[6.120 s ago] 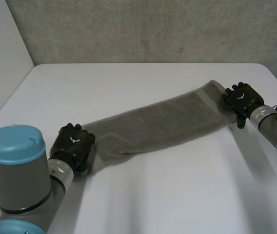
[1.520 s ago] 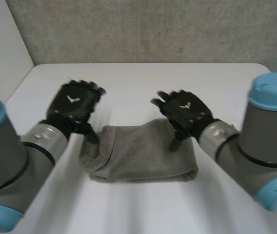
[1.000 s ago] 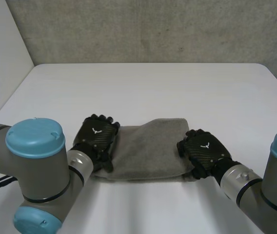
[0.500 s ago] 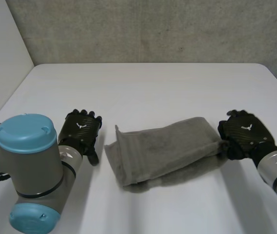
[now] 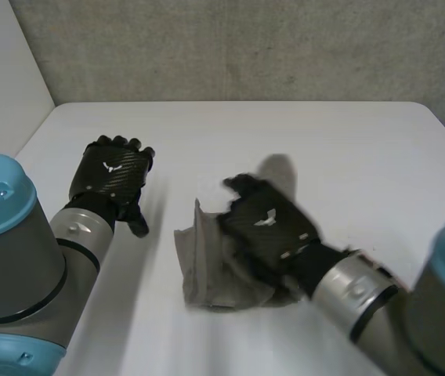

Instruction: Fold the towel.

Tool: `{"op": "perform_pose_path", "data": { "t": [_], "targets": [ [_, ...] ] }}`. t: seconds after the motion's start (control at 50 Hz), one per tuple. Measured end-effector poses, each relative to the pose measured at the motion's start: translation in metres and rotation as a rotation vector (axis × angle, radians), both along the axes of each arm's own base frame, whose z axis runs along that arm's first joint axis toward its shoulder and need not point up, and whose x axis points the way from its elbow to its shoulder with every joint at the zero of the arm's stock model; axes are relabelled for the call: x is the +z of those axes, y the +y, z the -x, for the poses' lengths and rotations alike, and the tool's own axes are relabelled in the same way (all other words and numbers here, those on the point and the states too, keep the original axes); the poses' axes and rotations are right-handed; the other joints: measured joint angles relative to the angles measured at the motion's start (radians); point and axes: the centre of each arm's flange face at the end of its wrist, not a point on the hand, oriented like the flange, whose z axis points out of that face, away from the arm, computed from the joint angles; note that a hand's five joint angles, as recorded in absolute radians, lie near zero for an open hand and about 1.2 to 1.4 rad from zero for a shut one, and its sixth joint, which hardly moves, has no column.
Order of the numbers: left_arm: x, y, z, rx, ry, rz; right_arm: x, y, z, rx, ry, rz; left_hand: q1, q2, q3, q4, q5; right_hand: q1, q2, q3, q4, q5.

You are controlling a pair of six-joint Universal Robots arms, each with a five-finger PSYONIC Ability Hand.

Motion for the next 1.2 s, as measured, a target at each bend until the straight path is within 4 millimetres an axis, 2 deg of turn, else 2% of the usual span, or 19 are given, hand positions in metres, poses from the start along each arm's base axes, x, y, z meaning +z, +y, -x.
{"op": "perform_pose_path", "data": {
  "t": [0.1, 0.18, 0.32, 0.4, 0.48, 0.58, 0.62, 0.7, 0.8, 0.94, 1.04, 1.2],
  "targets": [
    [0.002, 0.000, -0.001, 0.002, 0.004, 0.005, -0.016, 0.022, -0.025, 0.105, 0.031, 0.023, 0.000, 0.000, 0.000, 0.000, 0.000, 0.000, 0.000, 0.000, 0.000, 0.000],
    [0.003, 0.000, -0.001, 0.003, 0.006, 0.006, -0.029, 0.030, -0.038, 0.132, 0.050, 0.027, 0.000, 0.000, 0.000, 0.000, 0.000, -0.010, -0.031, 0.000, 0.000, -0.025],
    [0.003, 0.000, -0.001, 0.002, 0.016, 0.002, -0.052, 0.029, -0.049, 0.075, 0.094, 0.006, 0.000, 0.000, 0.000, 0.000, 0.000, -0.642, -0.674, 0.000, 0.000, -0.713],
    [0.003, 0.001, 0.000, -0.007, 0.023, 0.002, -0.042, 0.020, -0.045, 0.017, 0.068, 0.002, 0.000, 0.000, 0.000, 0.000, 0.000, -0.923, -0.994, 0.000, 0.000, -1.060],
    [0.003, 0.002, 0.003, -0.021, 0.032, 0.005, -0.014, 0.003, -0.027, -0.067, -0.013, -0.009, 0.000, 0.000, 0.000, 0.000, 0.000, -1.184, -1.251, 0.000, 0.000, -1.099],
    [0.004, 0.007, 0.011, -0.065, 0.065, -0.002, 0.011, -0.019, 0.003, -0.162, -0.110, -0.062, 0.000, 0.000, 0.000, 0.000, 0.000, -1.187, -1.251, 0.000, 0.000, -1.099],
    [0.003, 0.009, 0.015, -0.084, 0.085, -0.012, 0.013, -0.025, 0.013, -0.187, -0.129, -0.092, 0.000, 0.000, 0.000, 0.000, 0.000, -1.187, -1.251, 0.000, 0.000, -1.099],
    [-0.004, 0.010, 0.022, -0.113, 0.121, -0.050, 0.010, -0.035, 0.030, -0.233, -0.145, -0.158, 0.000, 0.000, 0.000, 0.000, 0.000, -1.187, -1.251, 0.000, 0.000, -1.099],
    [-0.022, 0.010, 0.034, -0.136, 0.159, -0.128, -0.006, -0.049, 0.044, -0.289, -0.130, -0.241, 0.000, 0.000, 0.000, 0.000, 0.000, -1.187, -1.251, 0.000, 0.000, -1.099],
    [-0.050, 0.009, 0.047, -0.147, 0.158, -0.214, -0.038, -0.071, 0.039, -0.324, -0.117, -0.384, 0.000, 0.000, 0.000, 0.000, 0.000, -1.187, -1.251, 0.000, 0.000, -1.099],
    [-0.073, 0.010, 0.049, -0.142, 0.111, -0.285, -0.063, -0.084, 0.029, -0.314, -0.124, -0.529, 0.000, 0.000, 0.000, 0.000, 0.000, -1.187, -1.251, 0.000, 0.000, -1.099],
    [-0.088, 0.016, 0.044, -0.139, 0.060, -0.356, -0.084, -0.091, 0.019, -0.266, -0.106, -0.641, 0.000, 0.000, 0.000, 0.000, 0.000, -1.187, -1.251, 0.000, 0.000, -1.099]
  ]
}}
